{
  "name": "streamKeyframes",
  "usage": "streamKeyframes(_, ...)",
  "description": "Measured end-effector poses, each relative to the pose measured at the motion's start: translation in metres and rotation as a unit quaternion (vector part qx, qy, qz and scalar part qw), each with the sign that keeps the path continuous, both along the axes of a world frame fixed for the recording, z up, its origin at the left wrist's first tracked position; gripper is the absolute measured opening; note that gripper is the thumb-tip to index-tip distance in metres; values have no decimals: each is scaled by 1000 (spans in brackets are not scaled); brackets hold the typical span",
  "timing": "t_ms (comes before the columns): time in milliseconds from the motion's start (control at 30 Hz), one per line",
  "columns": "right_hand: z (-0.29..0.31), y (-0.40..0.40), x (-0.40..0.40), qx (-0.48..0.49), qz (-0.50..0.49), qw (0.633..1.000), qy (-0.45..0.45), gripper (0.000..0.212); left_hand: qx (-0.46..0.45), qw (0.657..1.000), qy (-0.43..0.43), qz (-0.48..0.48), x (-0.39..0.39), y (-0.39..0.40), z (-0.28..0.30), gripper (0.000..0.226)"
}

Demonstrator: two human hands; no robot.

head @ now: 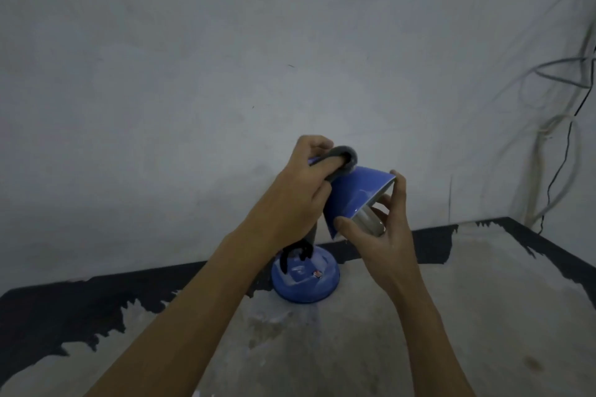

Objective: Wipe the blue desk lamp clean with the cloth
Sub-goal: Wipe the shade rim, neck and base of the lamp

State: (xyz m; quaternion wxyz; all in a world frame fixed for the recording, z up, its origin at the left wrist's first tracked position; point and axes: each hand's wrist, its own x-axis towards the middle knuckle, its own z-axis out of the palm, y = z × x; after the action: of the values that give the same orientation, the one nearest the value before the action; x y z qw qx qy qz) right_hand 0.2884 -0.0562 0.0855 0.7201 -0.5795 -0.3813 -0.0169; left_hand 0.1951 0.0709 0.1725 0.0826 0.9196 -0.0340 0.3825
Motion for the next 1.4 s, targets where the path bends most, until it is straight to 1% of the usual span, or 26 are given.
streamKeyframes(100, 0, -1, -1, -1, -6, 1000, 1, 110, -10, 1000, -21, 17, 10, 0, 14, 34)
streamKeyframes(167, -1, 0, -1, -6, -8, 1000, 1, 108, 10, 999, -31, 31, 14, -5, 22, 37)
streamKeyframes(233, -2, 2, 0, -5, -8, 1000, 1, 108, 42, 996, -41, 67, 18, -7, 32, 37)
streamKeyframes(300, -3, 2, 1, -3, -4, 1000, 2, 108, 50, 992, -33, 110, 21, -6, 41, 37)
streamKeyframes(333, -2, 2, 1, 0, -2, 1000, 4, 107, 43, 992, -14, 117, 21, -5, 44, 38)
streamKeyframes(400, -2, 2, 2, 8, -1, 1000, 2, 102, 24, 995, 45, 90, 20, -10, 42, 39)
streamKeyframes(467, -2, 2, 3, 11, 3, 1000, -7, 95, 14, 995, 93, 29, 17, -19, 34, 42)
streamKeyframes(500, -2, 2, 3, 14, 5, 1000, -10, 91, 12, 995, 101, -4, 15, -25, 28, 45)
streamKeyframes(567, -2, 0, 2, 26, 6, 1000, -14, 84, 26, 994, 93, -47, 11, -33, 17, 49)
streamKeyframes(667, 0, -2, -1, 30, 2, 999, -17, 86, 77, 993, 66, -59, 6, -34, 6, 48)
streamKeyframes(767, 1, 1, -3, 22, 3, 999, -23, 86, 150, 988, 13, -25, 4, -22, -5, 58)
streamKeyframes(833, 3, 4, -5, 18, 8, 1000, -14, 95, 182, 983, -14, 9, 3, -11, -10, 62)
streamKeyframes(900, 2, 5, -4, 19, 15, 1000, 2, 101, 201, 979, -25, 35, 1, -1, -14, 57)
streamKeyframes(967, 1, 5, -3, 17, 10, 1000, 7, 104, 207, 976, -30, 60, 0, 9, -16, 60)
streamKeyframes(1033, 0, 5, -2, 11, 1, 1000, 13, 107, 206, 974, -32, 85, 1, 19, -15, 65)
streamKeyframes(1200, 1, 5, -1, 4, -13, 1000, 9, 107, 181, 976, -18, 121, 8, 24, -4, 67)
streamKeyframes(1267, 0, 5, -1, 5, -14, 1000, 10, 107, 153, 978, -2, 140, 9, 24, 6, 68)
streamKeyframes(1400, 3, 4, -4, 3, -9, 1000, 17, 105, 63, 982, 57, 171, 11, 30, 28, 70)
